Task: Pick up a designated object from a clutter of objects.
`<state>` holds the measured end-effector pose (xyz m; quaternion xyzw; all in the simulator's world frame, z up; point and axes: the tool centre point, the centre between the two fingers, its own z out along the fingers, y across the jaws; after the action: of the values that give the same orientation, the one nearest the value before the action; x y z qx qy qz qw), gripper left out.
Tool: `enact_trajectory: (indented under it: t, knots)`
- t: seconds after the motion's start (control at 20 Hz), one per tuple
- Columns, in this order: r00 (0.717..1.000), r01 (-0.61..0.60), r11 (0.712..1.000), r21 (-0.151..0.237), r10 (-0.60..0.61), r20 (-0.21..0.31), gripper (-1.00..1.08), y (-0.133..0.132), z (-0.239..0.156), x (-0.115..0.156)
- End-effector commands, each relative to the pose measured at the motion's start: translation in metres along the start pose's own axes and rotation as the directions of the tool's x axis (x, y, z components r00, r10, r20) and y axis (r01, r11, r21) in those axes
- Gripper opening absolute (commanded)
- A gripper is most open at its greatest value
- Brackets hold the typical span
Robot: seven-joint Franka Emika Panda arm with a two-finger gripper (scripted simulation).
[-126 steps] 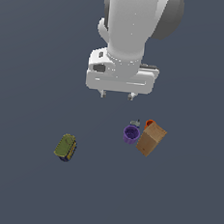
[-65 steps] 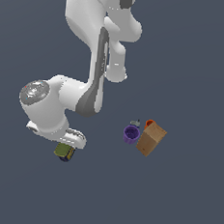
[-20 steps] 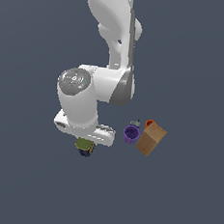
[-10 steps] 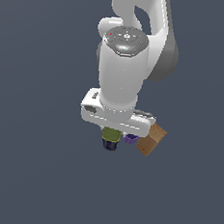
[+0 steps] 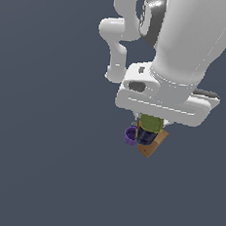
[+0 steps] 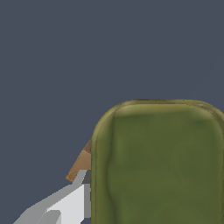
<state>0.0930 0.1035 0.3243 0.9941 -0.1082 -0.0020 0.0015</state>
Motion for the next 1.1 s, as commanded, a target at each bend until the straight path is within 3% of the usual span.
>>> enact_trajectory:
  t: [0.0, 0.45, 1.05]
  knots:
    - [1.0, -0.001, 1.0, 0.002, 0.001, -0.004, -1.0, -0.022, -0.023, -0.004]
    - [1.0, -0.001, 1.0, 0.003, 0.001, -0.004, -1.0, -0.079, -0.076, -0.012]
    - [1.0, -0.001, 1.0, 0.004, 0.001, -0.004, -1.0, -0.105, -0.1, -0.014]
